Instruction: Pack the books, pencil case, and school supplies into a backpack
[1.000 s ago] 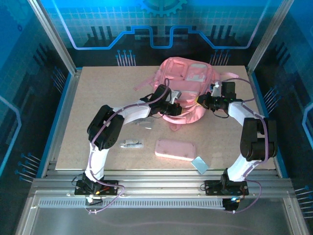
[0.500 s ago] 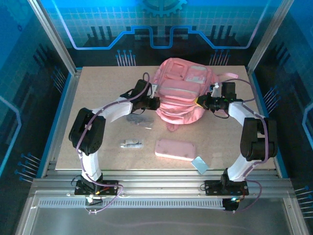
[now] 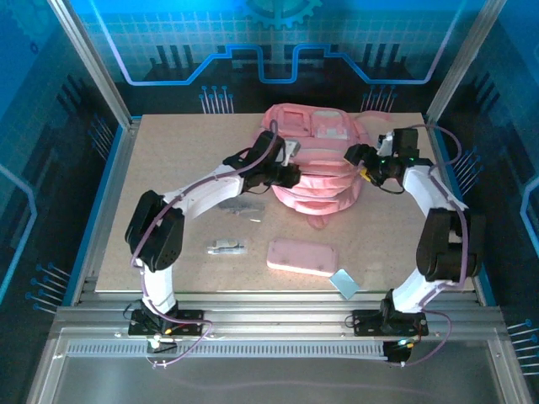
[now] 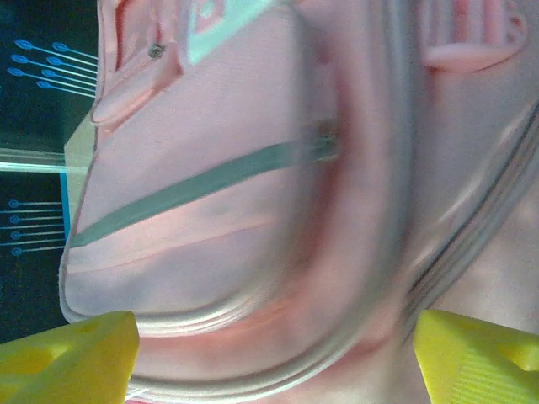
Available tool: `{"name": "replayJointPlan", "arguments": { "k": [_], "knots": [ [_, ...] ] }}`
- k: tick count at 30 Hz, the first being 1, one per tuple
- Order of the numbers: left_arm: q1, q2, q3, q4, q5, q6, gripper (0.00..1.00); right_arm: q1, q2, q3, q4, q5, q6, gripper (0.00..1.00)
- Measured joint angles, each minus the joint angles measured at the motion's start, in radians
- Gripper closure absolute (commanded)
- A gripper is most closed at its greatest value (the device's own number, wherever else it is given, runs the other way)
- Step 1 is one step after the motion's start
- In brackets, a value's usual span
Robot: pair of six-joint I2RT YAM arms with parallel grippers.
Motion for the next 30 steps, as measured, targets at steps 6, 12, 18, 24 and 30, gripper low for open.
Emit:
{"name": "replayJointPlan", "arguments": {
  "k": [6,12,18,24,30],
  "knots": [
    [-0.043,0.081,0.132,-0.028,0.057,-0.025,1.0,0.005,-0.215,-0.097,0.013,-0.016,0.08,0.16],
    [-0.062,0.094,0.136,-0.047,0.064,-0.025,1.0,0.084,-0.201,-0.195,0.132,-0.058,0.244,0.18],
    [-0.065,0.094,0.113,-0.031,0.065,-0.045,1.0,0.189,-0.081,-0.206,0.246,-0.034,0.362,0.57],
    [-0.065,0.091,0.018,0.003,0.069,-0.067,1.0,0.187,-0.05,-0.337,0.427,0.0,0.495,1.0],
    [-0.017,-0.021,-0.154,0.069,-0.009,-0.071,1.0,0.186,-0.094,-0.354,0.417,0.032,0.501,1.0]
  ]
}}
